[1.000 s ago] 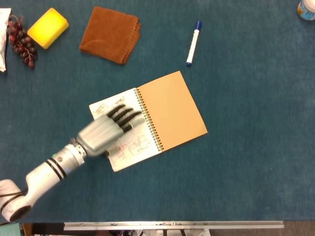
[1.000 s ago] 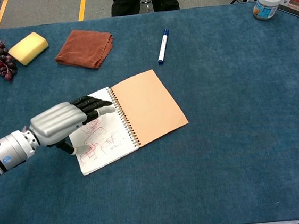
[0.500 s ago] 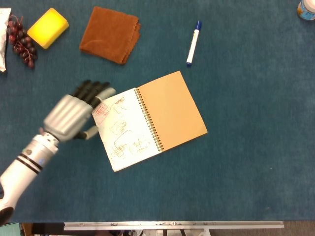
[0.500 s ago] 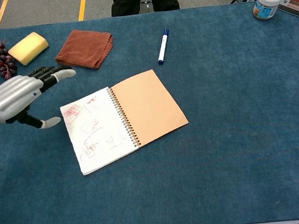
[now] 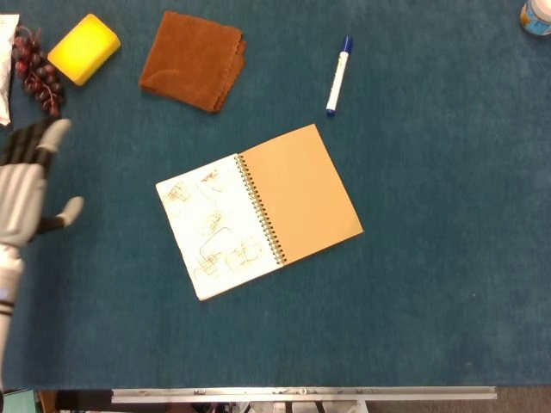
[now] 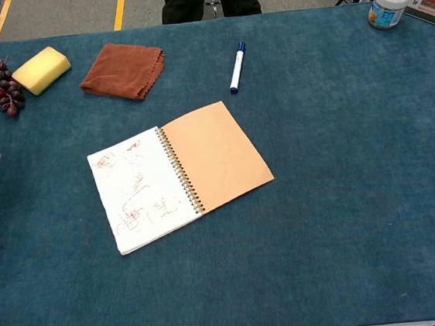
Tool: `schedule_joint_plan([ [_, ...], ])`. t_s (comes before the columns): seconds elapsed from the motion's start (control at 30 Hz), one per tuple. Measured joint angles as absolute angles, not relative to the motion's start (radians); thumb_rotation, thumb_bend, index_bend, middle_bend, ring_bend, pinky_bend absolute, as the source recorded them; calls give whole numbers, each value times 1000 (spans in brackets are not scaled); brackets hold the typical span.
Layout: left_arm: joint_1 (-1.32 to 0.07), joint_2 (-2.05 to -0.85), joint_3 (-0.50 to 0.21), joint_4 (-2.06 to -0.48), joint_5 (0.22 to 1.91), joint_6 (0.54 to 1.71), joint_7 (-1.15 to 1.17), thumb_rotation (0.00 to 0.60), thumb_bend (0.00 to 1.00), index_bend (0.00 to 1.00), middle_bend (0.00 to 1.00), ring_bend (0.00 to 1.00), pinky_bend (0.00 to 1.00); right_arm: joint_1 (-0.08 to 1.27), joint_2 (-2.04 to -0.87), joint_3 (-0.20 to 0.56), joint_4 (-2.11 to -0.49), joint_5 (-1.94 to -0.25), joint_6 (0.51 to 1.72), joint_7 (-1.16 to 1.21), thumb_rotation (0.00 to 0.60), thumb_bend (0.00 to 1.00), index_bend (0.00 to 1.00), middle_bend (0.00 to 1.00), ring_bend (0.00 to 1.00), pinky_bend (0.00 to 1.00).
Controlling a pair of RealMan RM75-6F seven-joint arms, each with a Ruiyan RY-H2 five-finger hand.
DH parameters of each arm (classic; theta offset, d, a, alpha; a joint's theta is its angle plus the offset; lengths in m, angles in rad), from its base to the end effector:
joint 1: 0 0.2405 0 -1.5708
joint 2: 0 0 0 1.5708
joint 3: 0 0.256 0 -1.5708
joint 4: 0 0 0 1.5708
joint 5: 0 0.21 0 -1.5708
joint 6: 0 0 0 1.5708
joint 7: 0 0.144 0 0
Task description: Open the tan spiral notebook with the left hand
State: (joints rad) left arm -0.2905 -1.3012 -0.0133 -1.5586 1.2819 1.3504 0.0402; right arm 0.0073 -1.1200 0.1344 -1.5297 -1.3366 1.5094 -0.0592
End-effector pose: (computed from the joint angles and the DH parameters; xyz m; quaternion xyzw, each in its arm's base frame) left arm -0.2976 0.2329 0.0896 -0.5948 -0.4545 -0.3799 0.5435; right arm -0.3529 -0.1702 0.1935 0.5250 -0.3714 0.3282 0.6919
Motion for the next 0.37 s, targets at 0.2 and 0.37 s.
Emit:
schedule_joint_plan([
  [0.2, -197, -1304, -9, -1567, 1267, 1452, 49, 600, 246, 0, 0, 0, 0, 6, -1117, 137, -1562, -1321, 1507, -87, 600, 253, 518, 394, 335, 421],
  [0.37, -161, -1317, -13, -1557, 1285, 1490, 30, 600, 246, 0, 0, 0, 0, 9, -1115, 137, -1569, -1329, 1506, -85, 600, 253, 518, 394, 334, 421],
])
